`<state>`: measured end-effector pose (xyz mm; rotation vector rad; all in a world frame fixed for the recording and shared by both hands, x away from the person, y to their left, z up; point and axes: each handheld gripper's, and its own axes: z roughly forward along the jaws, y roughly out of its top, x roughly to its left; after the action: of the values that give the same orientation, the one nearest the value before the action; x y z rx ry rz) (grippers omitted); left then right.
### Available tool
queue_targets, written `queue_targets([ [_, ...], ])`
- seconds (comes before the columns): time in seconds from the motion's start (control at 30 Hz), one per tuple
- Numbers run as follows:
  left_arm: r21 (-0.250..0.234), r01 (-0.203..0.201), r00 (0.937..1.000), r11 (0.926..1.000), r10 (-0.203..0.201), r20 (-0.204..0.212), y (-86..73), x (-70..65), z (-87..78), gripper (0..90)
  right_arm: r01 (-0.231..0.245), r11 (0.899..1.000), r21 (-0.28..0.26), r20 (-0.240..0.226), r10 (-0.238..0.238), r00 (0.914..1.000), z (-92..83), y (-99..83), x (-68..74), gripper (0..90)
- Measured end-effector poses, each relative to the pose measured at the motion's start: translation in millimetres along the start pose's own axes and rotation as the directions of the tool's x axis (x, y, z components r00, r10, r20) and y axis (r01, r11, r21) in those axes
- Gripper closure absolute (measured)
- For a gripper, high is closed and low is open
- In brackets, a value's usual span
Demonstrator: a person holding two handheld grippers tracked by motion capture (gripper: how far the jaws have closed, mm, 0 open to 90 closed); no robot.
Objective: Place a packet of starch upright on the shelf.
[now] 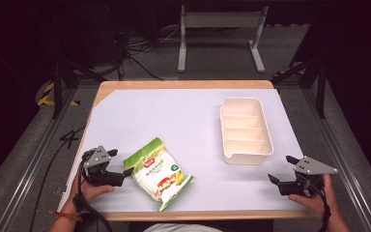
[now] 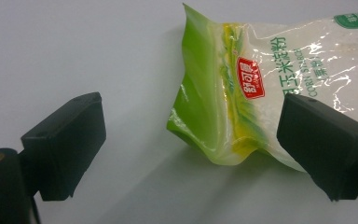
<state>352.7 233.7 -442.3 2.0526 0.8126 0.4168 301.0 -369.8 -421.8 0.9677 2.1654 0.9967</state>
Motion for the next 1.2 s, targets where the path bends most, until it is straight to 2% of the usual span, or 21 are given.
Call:
queue_targets([
  [0.2, 0.011, -0.018, 0.9998, 0.9998, 0.018, 0.003, 4.5, -0.9, 2.3, 9.0, 0.017, 1.000, 0.008, 0.001, -0.017, 0.9999, 2.3, 0.2, 3.2, 9.2],
  [0.33, 0.029, -0.038, 0.9990, 0.9988, 0.038, 0.023, 12.3, -0.8, 5.5, 9.1, 0.020, 1.000, 0.021, -0.003, -0.020, 0.9998, 4.2, -1.0, 4.1, 9.3],
  [0.4, 0.048, -0.054, 0.9982, 0.9974, 0.053, 0.028, 17.9, 0.8, 7.6, 9.0, 0.023, 0.999, 0.024, -0.003, -0.023, 0.9997, 4.5, -0.7, 4.4, 9.5],
  [0.5, 0.078, -0.049, 0.9970, 0.9958, 0.044, 0.064, 22.5, 3.6, 11.9, 9.2, 0.023, 0.999, 0.023, -0.008, -0.023, 0.9997, 4.8, -0.2, 5.1, 9.9],
  [0.57, 0.108, -0.046, 0.9967, 0.9931, 0.038, 0.072, 27.4, 4.4, 16.5, 9.4, 0.030, 0.999, 0.030, -0.005, -0.030, 0.9995, 5.6, 0.3, 6.7, 10.1],
  [0.63, 0.149, -0.039, 0.9907, 0.9880, 0.019, 0.135, 33.5, 7.2, 23.4, 14.3, 0.038, 0.999, 0.037, -0.009, -0.038, 0.9992, 5.9, 1.0, 9.1, 11.1],
  [0.67, 0.174, -0.026, 0.9889, 0.9844, -0.001, 0.149, 39.0, 9.2, 30.9, 15.1, 0.063, 0.997, 0.048, -0.008, -0.063, 0.9980, 6.0, 1.6, 11.5, 11.9],
  [0.7, 0.174, -0.026, 0.9889, 0.9844, -0.001, 0.149, 39.0, 9.2, 30.9, 16.4, 0.063, 0.997, 0.048, -0.008, -0.063, 0.9980, 6.0, 1.6, 11.5, 11.9],
  [0.73, 0.193, -0.021, 0.9811, 0.9809, -0.017, 0.193, 41.4, 10.0, 34.6, 15.6, 0.068, 0.996, 0.049, -0.008, -0.068, 0.9977, 6.1, 1.3, 12.5, 11.9],
  [0.77, 0.200, -0.030, 0.9763, 0.9793, -0.014, 0.216, 43.1, 10.3, 37.1, 15.6, 0.068, 0.996, 0.049, -0.008, -0.068, 0.9977, 6.1, 1.3, 12.5, 11.9],
  [0.8, 0.212, -0.056, 0.9737, 0.9757, 0.006, 0.228, 46.1, 9.6, 40.5, 15.2, 0.063, 0.997, 0.046, -0.013, -0.062, 0.9980, 6.0, 1.0, 12.3, 11.9],
  [0.87, 0.239, -0.077, 0.9715, 0.9679, 0.019, 0.236, 48.7, 7.2, 46.7, 14.6, 0.048, 0.998, 0.041, -0.028, -0.047, 0.9985, 6.5, 0.3, 10.2, 11.9],
  [0.9, 0.254, -0.076, 0.9724, 0.9643, 0.016, 0.233, 49.0, 6.5, 50.0, 13.8, 0.045, 0.998, 0.044, -0.029, -0.044, 0.9986, 6.5, 0.0, 10.3, 11.9],
  [0.93, 0.294, -0.062, 0.9754, 0.9536, -0.004, 0.220, 48.2, 6.4, 57.2, 13.9, 0.048, 0.998, 0.042, -0.031, -0.046, 0.9984, 6.5, -0.4, 10.3, 11.9],
  [0.97, 0.294, -0.062, 0.9754, 0.9536, -0.004, 0.220, 48.2, 6.4, 57.2, 13.9, 0.048, 0.998, 0.042, -0.031, -0.046, 0.9984, 6.5, -0.4, 10.3, 11.9],
  [1.07, 0.327, -0.058, 0.9706, 0.9433, -0.023, 0.239, 46.2, 6.4, 65.1, 13.9, 0.058, 0.997, 0.045, -0.054, -0.055, 0.9970, 6.7, -0.4, 12.1, 12.3],
  [1.13, 0.320, -0.064, 0.9660, 0.9454, -0.022, 0.258, 47.5, 5.2, 65.8, 15.8, 0.067, 0.996, 0.050, -0.053, -0.065, 0.9965, 7.2, -0.1, 13.8, 12.3],
  [1.17, 0.326, -0.061, 0.9653, 0.9435, -0.027, 0.260, 48.5, 4.4, 66.4, 17.5, 0.071, 0.996, 0.049, -0.054, -0.068, 0.9962, 7.3, 0.2, 14.1, 12.3],
  [1.2, 0.326, -0.059, 0.9594, 0.9436, -0.037, 0.280, 49.6, 4.7, 67.3, 19.5, 0.072, 0.996, 0.046, -0.054, -0.069, 0.9962, 7.3, 0.4, 14.0, 12.3],
])
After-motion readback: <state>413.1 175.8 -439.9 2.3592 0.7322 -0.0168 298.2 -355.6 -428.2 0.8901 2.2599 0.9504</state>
